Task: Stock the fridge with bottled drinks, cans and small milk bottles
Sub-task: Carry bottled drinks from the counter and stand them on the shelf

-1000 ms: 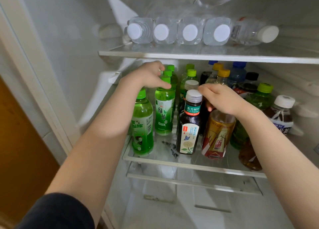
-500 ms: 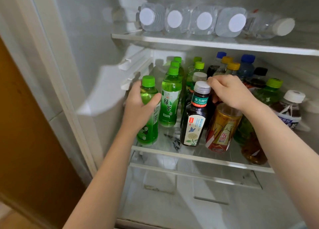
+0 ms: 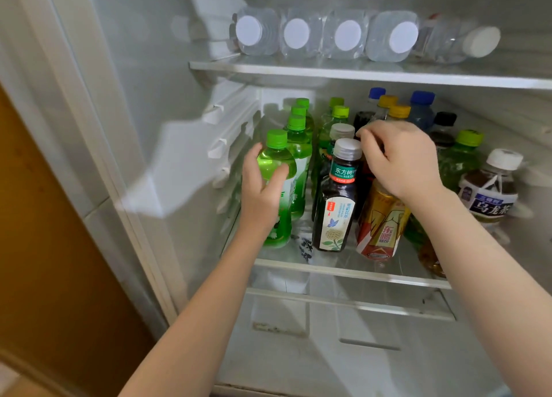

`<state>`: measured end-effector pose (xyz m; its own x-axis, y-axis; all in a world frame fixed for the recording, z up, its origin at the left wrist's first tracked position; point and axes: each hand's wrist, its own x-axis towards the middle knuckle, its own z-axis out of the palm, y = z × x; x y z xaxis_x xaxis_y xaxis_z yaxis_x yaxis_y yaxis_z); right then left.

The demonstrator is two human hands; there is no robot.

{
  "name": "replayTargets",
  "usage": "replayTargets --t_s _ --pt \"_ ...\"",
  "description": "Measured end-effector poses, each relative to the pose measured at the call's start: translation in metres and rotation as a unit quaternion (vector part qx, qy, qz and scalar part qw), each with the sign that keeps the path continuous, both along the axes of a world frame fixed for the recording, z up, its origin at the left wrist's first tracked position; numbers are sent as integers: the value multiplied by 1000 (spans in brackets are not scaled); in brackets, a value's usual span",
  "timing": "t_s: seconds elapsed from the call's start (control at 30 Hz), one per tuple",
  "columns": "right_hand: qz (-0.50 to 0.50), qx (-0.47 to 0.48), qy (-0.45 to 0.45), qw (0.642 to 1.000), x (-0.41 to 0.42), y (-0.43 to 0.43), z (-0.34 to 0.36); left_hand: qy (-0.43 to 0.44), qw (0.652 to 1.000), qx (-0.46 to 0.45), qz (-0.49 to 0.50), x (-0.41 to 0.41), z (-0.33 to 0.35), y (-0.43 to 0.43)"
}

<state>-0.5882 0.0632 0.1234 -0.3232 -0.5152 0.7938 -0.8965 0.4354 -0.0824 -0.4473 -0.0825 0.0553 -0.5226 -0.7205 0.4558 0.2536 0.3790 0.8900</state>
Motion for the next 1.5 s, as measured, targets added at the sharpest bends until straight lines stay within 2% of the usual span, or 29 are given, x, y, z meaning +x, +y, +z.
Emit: replayTargets --t_s 0.23,0.37,0.47,0.57,0.67,0.73,0.8,0.9,1.03,1.1,1.2,1.27,1.4,1.5 --pt "-5 -103 12 995 25 0 -24 -83 995 -4 -60 18 -69 -13" --pt "-25 -154 23 987 39 1 -47 -108 993 -6 -38 12 -78 -19" --pt "-24 -206 4 978 52 3 -69 -159 983 -80 35 2 -75 -14" --pt "-16 -228 -36 973 67 8 -98 -147 986 -55 51 -3 -78 -10" --pt "22 -198 -81 977 75 13 -128 -114 991 41 -56 1 -81 -16" --pt "42 -152 -126 979 77 15 -144 -101 988 64 -97 4 -83 -21" --pt "28 -111 -164 980 76 16 -157 -99 990 51 -87 5 -85 -21" --pt "3 -71 -190 979 72 16 -170 -113 993 -17 -11 5 -86 -17" --pt "-5 -27 -133 991 71 16 -180 -132 984 -100 58 2 -87 -15" --pt "-10 -25 -119 993 72 15 -182 -132 988 -80 26 5 -87 -16" --pt "-19 -24 -106 994 72 15 -185 -134 989 3 -55 11 -86 -23" --pt "-20 -24 -104 994 73 15 -185 -126 991 15 -52 13 -88 -25" --pt "-21 -22 -113 993 74 17 -184 -120 991 -57 6 8 -85 -16" --pt "-17 -14 -126 992 73 18 -182 -149 982 -106 52 -3 -85 -11"
